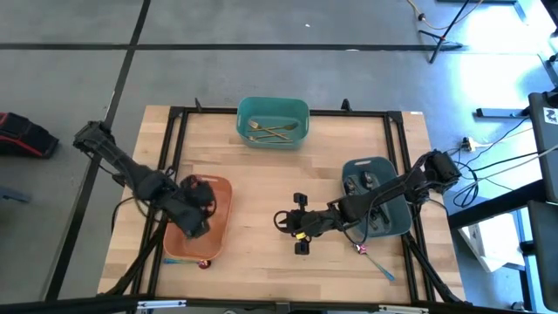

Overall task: Sort silverware by color (type)
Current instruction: Adjust the orange bin

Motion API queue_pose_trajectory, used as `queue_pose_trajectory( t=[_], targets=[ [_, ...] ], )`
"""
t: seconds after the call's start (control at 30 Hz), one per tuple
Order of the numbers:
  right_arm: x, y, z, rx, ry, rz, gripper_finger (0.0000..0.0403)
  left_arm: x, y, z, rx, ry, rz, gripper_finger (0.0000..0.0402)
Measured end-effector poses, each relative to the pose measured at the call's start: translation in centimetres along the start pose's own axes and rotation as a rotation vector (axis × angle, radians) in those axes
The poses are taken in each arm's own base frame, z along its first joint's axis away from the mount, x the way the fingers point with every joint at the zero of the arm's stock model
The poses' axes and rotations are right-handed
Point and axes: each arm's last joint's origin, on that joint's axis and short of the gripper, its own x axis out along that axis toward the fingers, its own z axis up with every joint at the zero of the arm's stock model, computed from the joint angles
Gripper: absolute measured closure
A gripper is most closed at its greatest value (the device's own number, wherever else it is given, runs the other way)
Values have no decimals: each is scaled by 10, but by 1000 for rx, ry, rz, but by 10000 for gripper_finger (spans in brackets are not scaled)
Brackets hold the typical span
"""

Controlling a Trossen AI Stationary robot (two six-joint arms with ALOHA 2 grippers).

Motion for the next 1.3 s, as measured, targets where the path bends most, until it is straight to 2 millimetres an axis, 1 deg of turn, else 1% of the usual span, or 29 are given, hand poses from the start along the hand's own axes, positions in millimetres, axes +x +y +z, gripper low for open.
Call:
queue_pose_trajectory(
  t=[0.1, 0.17, 0.3, 0.4, 0.6, 0.7, 0.87, 1.0, 1.2, 1.3],
  targets=[
    [0, 0, 0, -1, 2, 1, 343, -14, -19, 1, 13, -35, -168, 280],
    [0, 1, -1, -1, 7, 8, 343, -19, -31, -1, 19, -36, -279, 280],
    [0, 1, -1, 0, 12, 27, 343, -17, -53, -17, 33, 33, -422, 280],
    [0, 2, -1, 2, 17, 49, 343, -9, -68, -31, 10, 112, -459, 280],
    [0, 2, -2, 1, 22, 49, 343, 11, -95, -63, -19, 263, -430, 280],
    [0, 2, -2, 0, 24, 48, 343, 17, -107, -78, -7, 298, -431, 280],
    [0, 1, -2, -4, 24, 47, 343, 30, -112, -90, -11, 321, -368, 280],
    [0, 1, -2, -15, 22, 40, 343, 37, -109, -93, 8, 317, -288, 280],
    [0, 0, -1, -31, 16, 13, 343, 42, -93, -88, 30, 280, -131, 280],
    [0, 0, -1, -40, 15, 11, 343, 44, -90, -83, 103, 199, -86, 280]
  ],
)
